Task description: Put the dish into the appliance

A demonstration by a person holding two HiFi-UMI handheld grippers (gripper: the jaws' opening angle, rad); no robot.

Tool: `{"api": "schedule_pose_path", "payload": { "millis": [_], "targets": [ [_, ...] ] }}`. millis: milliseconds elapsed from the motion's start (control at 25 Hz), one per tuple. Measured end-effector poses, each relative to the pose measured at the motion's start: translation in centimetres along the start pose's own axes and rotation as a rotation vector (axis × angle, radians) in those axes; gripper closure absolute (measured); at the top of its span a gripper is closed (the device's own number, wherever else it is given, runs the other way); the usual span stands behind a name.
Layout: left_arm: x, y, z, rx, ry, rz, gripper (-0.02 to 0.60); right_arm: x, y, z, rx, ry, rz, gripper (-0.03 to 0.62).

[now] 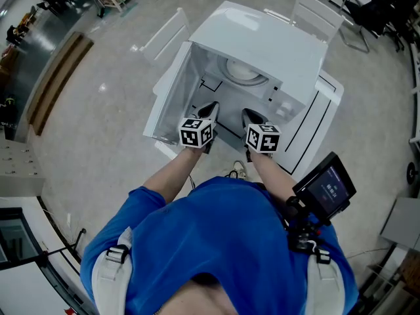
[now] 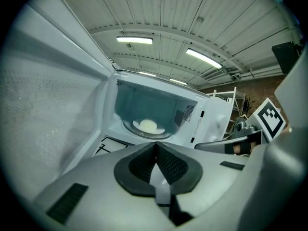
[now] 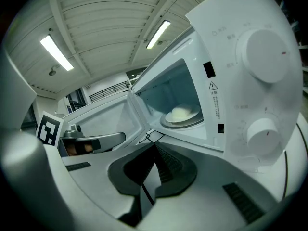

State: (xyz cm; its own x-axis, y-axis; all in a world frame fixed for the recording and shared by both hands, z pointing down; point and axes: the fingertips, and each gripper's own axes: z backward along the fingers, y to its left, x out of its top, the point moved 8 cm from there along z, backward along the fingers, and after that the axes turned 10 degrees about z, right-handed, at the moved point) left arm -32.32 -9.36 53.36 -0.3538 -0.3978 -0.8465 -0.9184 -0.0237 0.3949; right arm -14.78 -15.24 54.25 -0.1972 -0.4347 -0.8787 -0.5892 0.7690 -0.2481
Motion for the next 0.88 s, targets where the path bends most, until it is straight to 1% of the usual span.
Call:
{"api": "schedule_pose_path", "payload": {
  "millis": [480, 880],
  "targets": [
    [-0.21, -0.14, 0.12, -0.001, -0.026, 0.009, 0.575, -0.01, -0.02, 0.18, 0.01, -0.012, 0.009, 0.592],
    [-0.08, -0.13, 0.41, 0.003, -0.03, 0.011, 0.575, 0.08, 0.18, 0.2, 0.016, -0.015, 0.008, 0.592]
  ]
}}
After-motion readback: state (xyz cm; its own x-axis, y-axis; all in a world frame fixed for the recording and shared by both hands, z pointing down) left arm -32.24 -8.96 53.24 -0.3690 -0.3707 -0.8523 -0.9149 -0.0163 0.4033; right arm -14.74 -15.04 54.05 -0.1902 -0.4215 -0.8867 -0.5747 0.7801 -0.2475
